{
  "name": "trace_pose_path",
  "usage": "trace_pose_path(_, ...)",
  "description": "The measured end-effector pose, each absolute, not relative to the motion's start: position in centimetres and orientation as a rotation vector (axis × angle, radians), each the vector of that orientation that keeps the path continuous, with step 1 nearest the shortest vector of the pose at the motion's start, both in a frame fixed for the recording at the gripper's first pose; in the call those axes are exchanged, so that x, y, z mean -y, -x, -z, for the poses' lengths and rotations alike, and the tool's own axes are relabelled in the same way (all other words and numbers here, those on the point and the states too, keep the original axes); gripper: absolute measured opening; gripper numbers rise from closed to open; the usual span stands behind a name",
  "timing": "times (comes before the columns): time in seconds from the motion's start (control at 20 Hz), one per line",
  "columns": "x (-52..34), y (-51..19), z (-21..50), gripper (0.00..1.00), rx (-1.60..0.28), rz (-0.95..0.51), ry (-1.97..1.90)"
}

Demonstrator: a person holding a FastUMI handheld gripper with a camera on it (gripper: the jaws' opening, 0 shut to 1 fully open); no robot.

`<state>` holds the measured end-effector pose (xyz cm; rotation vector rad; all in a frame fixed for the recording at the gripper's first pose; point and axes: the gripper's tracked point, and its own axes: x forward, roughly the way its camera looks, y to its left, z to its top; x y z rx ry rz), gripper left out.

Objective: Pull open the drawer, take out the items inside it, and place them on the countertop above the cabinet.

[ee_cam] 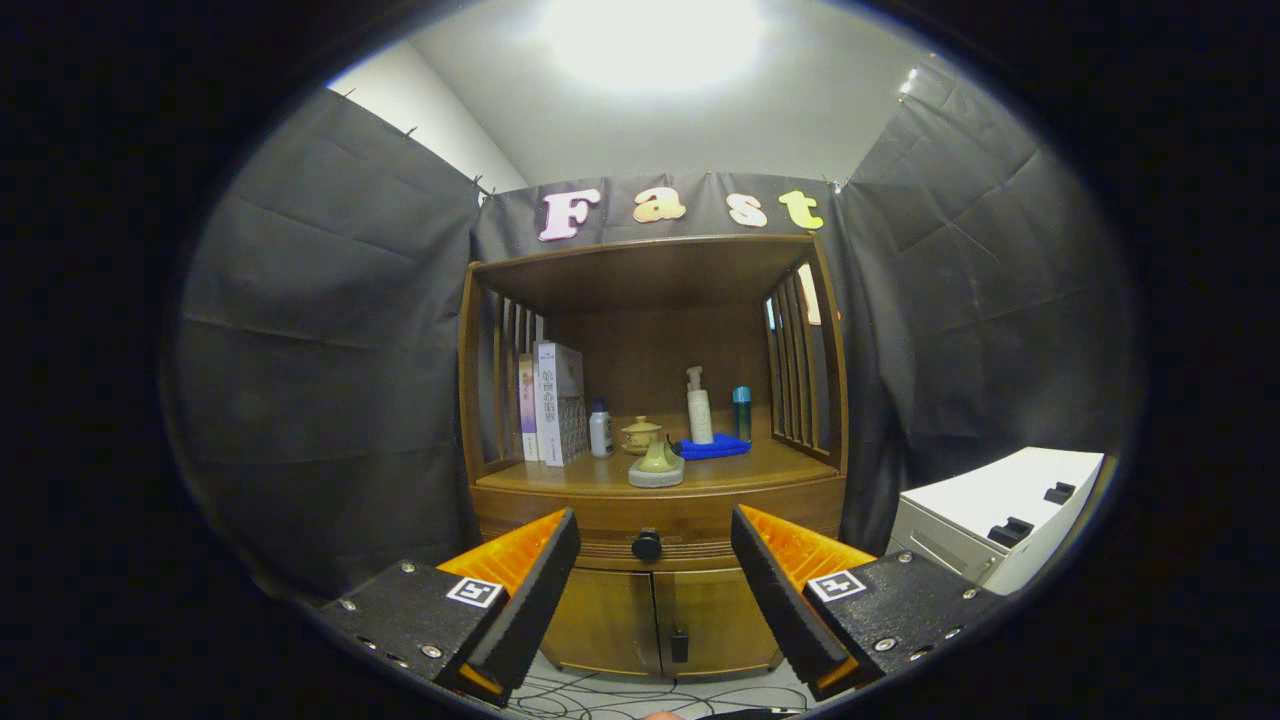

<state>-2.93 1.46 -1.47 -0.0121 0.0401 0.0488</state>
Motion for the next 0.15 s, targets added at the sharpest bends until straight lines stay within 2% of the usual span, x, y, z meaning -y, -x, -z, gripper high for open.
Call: trace_pose_path(0.15, -1.32, 2.98, 1.51, 0.95, -0.041, -0.047, 0.014)
